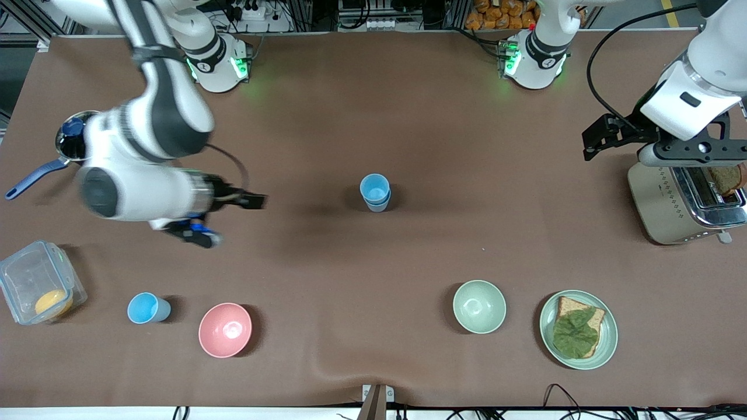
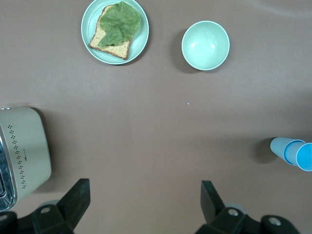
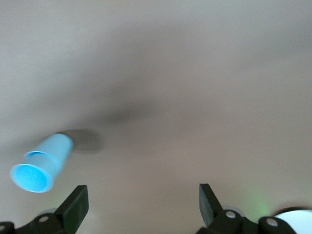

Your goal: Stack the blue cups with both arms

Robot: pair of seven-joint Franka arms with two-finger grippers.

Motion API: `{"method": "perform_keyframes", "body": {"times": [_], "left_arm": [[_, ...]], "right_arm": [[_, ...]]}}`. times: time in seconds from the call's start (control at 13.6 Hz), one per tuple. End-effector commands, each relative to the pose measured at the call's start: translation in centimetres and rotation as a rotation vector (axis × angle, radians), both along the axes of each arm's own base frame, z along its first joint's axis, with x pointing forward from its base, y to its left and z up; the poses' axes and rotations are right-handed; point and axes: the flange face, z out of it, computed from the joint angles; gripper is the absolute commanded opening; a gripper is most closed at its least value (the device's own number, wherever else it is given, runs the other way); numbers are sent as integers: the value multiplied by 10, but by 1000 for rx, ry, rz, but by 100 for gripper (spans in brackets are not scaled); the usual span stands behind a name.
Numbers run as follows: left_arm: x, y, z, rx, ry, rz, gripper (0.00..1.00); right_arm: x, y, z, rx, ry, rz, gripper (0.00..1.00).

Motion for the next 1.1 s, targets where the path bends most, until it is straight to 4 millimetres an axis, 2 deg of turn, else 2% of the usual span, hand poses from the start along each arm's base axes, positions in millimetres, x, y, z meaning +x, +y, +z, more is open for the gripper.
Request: {"method": "perform_keyframes", "body": {"times": [0.0,0.15,0.37,0.52,0.81,0.88,1.03], "left_arm": [[3,3,-1,-17,16,17,100],[3,8,3,-15,8,24,100],[2,17,11,-15,-8,32,100],[-1,24,25,-12,-26,35,100],[-4,59,25,-15,15,78,100],[-4,59,25,-16,15,79,100],[-4,59,26,-16,13,79,100]], "right_arm": [[-15,-54,39,-22,-59,117,100],[-24,-104,78,-41,-126,238,100],[-44,-182,134,-79,-232,314,100],[-56,-224,157,-75,-278,334,100],[-71,-247,172,-78,-248,254,100],[-74,-250,181,-89,-263,224,100],[-77,-248,185,-88,-252,223,100]]}}
